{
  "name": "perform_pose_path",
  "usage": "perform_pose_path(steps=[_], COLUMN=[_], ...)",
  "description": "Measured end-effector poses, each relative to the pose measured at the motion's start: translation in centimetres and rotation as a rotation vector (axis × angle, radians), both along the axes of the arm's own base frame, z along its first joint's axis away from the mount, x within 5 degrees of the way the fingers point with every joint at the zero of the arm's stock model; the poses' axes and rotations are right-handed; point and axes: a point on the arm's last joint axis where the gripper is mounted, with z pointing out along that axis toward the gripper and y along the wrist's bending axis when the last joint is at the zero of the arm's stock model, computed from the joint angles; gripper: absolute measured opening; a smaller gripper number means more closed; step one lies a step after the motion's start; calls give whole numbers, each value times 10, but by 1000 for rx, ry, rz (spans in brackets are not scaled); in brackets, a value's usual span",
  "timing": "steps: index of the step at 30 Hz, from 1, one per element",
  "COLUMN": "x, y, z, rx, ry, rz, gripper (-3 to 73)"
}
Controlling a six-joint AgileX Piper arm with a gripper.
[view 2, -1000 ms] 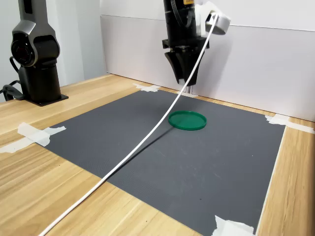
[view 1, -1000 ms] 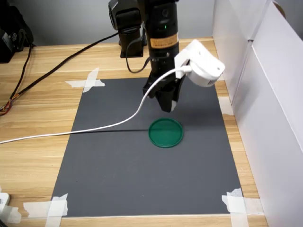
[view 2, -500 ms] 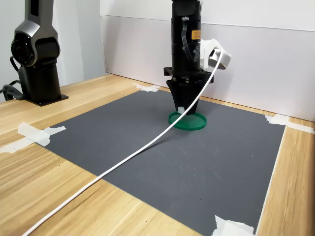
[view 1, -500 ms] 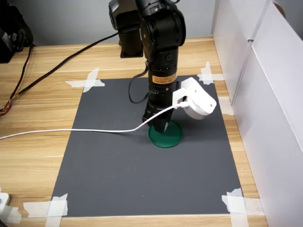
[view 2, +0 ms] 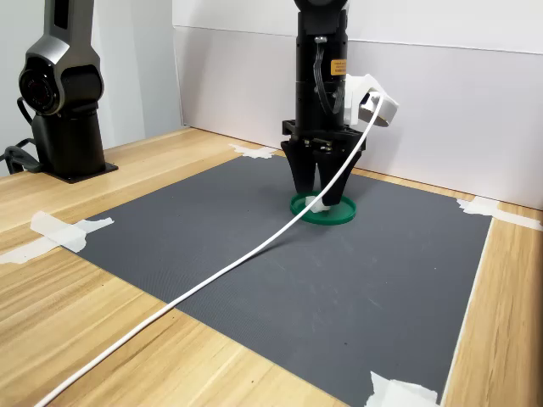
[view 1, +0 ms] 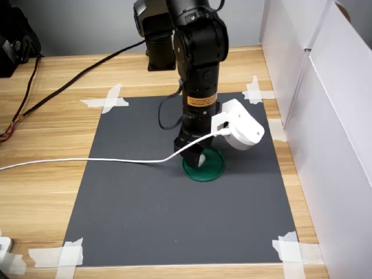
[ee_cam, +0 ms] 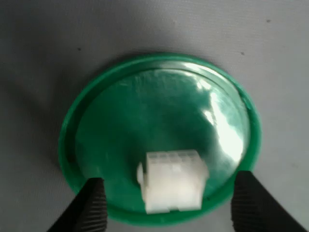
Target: Grasp a white terminal and put it in the green lid.
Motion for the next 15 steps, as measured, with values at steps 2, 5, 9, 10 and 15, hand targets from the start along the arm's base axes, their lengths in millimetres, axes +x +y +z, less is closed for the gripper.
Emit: perform_pose_path(steps=[2, 5, 9, 10, 15], x=[-3, -14, -31, -36, -60], y=[0, -1, -4, -5, -23], z=[16, 54, 101, 111, 147], rx=[34, 134, 253, 278, 388], ry=[-43, -155, -296, -327, -478], rz=[-16, -46, -74, -82, -166], gripper=[650, 627, 515, 465, 132])
